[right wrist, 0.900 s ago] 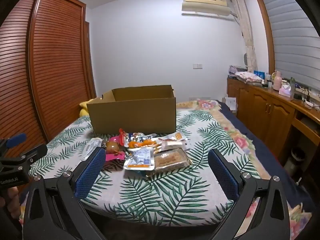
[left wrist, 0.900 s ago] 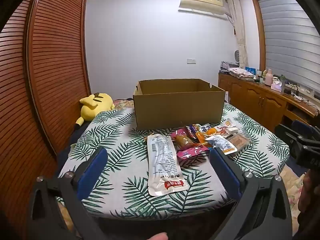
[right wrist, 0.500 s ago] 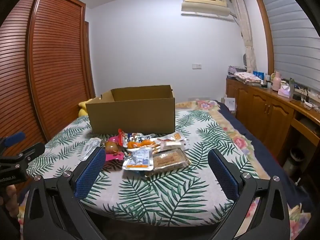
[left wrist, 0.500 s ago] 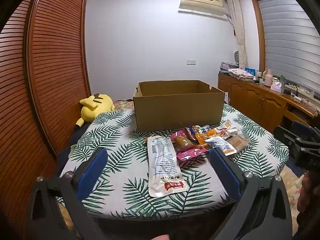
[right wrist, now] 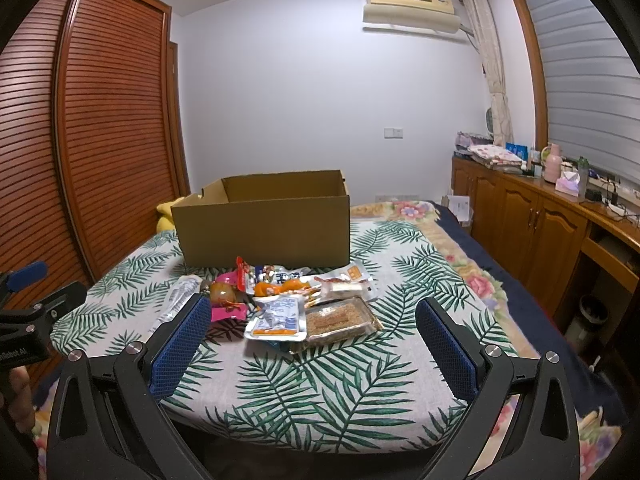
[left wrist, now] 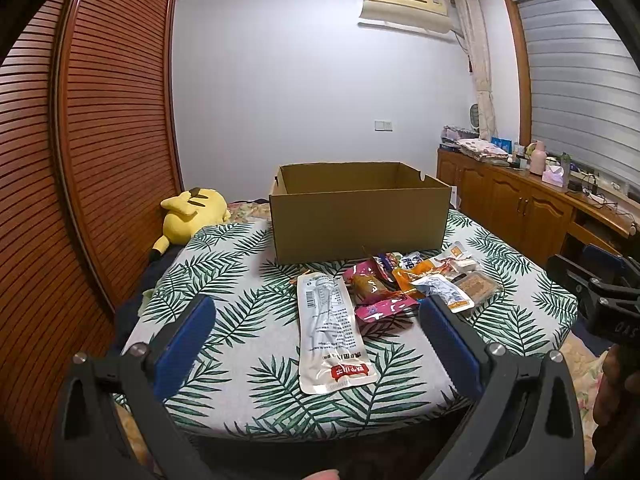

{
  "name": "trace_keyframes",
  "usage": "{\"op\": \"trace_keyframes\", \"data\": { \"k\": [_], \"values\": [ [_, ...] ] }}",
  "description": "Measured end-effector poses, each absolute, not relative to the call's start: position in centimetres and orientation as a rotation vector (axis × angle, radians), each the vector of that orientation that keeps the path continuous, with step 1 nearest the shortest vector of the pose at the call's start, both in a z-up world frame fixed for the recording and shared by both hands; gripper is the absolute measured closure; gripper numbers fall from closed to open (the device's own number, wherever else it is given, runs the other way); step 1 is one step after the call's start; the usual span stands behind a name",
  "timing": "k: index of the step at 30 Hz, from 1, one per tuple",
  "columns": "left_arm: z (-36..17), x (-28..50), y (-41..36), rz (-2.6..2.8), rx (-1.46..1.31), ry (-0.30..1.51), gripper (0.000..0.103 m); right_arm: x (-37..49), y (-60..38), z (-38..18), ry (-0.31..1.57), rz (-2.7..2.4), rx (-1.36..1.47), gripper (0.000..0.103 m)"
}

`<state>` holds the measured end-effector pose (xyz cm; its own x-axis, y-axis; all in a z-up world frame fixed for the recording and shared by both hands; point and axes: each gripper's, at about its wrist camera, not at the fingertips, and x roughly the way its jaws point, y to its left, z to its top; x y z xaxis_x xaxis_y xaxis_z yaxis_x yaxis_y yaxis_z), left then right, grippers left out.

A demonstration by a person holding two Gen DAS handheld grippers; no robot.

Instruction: Organize snacks

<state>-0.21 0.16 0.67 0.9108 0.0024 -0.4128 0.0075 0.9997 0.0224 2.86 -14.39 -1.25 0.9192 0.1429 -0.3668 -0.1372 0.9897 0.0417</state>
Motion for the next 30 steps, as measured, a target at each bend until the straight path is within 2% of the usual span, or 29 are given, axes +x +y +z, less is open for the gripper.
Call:
{"op": "trace_keyframes", "data": {
  "k": [30],
  "values": [
    [0.75,-0.2,0.46,-0.002,0.02,0.424,0.0,2.83,-14.28,-1.24,0.378,0.144,0.012,0.0]
  ]
}}
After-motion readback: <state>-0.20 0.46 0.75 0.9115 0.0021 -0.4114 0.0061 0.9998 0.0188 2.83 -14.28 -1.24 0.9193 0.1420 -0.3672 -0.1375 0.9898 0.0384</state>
